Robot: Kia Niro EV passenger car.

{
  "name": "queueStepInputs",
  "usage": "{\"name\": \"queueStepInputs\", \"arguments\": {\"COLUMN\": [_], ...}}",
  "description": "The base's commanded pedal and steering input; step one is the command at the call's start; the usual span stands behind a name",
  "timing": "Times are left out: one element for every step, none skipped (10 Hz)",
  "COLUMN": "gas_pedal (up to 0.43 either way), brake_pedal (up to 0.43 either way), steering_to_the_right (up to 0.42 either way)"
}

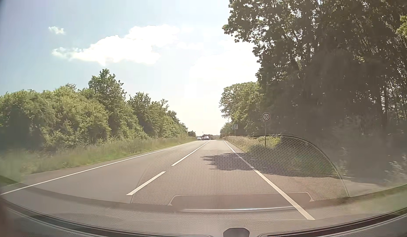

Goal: Follow the waypoints while adhering to traffic rules and regulations

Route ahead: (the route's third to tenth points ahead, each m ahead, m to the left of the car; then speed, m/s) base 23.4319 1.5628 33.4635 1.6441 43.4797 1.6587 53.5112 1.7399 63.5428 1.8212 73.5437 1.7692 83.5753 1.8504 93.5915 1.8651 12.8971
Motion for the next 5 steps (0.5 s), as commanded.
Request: {"name": "queueStepInputs", "arguments": {"gas_pedal": [0.11, 0.11, 0.11, 0.11, 0.118], "brake_pedal": [0.024, 0.024, 0.024, 0.024, 0.024], "steering_to_the_right": [0.001, 0.001, 0.001, 0.001, 0.001]}}
